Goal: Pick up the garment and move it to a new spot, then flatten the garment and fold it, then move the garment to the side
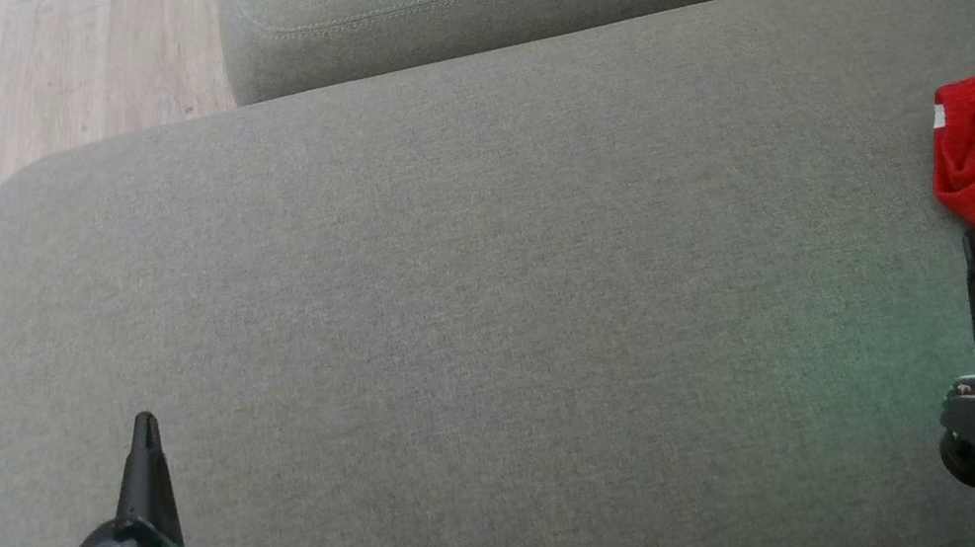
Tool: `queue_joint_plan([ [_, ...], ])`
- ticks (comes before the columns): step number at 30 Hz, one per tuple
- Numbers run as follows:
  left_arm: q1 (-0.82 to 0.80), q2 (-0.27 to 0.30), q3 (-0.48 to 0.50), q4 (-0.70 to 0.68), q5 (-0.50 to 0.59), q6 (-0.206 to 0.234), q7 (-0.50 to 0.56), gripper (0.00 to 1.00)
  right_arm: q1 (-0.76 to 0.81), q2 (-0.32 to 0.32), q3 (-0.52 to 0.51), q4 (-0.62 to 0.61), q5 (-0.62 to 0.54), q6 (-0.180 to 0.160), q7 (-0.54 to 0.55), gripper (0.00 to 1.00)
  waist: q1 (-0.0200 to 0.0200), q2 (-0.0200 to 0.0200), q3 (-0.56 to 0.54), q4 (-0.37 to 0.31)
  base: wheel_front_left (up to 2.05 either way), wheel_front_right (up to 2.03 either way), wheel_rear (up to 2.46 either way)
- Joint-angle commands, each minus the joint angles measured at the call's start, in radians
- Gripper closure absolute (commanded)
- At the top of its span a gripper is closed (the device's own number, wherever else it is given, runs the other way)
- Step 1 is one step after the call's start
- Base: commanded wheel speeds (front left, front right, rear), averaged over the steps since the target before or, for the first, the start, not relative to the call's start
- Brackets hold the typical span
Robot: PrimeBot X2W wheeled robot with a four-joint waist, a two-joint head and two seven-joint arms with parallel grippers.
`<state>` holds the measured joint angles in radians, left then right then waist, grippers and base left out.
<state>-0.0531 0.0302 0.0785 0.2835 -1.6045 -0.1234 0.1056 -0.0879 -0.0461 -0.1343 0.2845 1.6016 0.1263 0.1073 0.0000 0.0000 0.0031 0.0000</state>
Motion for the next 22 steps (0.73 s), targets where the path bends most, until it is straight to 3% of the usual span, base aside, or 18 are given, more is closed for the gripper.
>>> queue_joint_plan([
  [1,-0.055,0.020,0.035,-0.038,-0.004,-0.007,0.008,1.00,-0.020,-0.004,0.021,-0.040,0.007,0.004,0.006,1.00,0.0000,0.0000,0.000,0.000,0.00,0.00,0.00],
  [22,-0.055,0.020,0.035,-0.038,-0.004,-0.007,0.008,1.00,-0.020,-0.004,0.021,-0.040,0.007,0.004,0.006,1.00,0.0000,0.0000,0.000,0.000,0.00,0.00,0.00],
])
